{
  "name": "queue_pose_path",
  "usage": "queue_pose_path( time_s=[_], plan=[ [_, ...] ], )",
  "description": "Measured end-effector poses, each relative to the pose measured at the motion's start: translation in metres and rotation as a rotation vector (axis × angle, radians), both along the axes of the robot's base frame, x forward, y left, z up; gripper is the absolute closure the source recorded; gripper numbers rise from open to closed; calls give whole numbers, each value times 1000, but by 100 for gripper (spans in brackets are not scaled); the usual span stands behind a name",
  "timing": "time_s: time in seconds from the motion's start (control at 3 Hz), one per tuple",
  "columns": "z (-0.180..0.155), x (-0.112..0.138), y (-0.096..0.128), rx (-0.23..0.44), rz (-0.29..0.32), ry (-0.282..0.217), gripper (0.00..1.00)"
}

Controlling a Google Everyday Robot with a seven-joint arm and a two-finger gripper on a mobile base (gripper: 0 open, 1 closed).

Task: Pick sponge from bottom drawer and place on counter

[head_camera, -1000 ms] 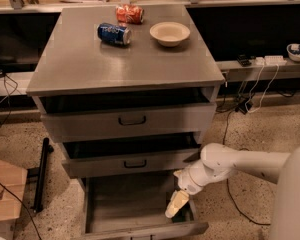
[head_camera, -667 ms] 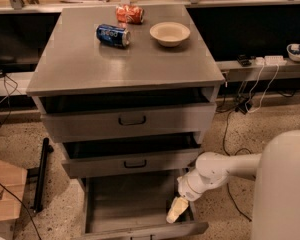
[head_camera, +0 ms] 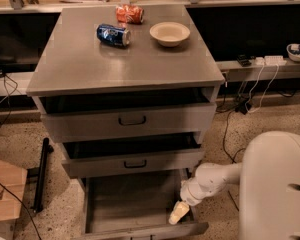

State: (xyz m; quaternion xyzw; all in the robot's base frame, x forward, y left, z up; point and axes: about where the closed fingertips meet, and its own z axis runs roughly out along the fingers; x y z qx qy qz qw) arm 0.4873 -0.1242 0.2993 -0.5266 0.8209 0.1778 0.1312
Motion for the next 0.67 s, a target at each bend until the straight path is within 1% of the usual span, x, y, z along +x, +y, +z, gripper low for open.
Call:
queue_pose_path(
  time_s=[0.33, 0.67],
  plan=[
    [-15, 17, -13, 64, -40, -33, 0],
    [-15, 17, -13, 64, -40, -33, 0]
  ],
)
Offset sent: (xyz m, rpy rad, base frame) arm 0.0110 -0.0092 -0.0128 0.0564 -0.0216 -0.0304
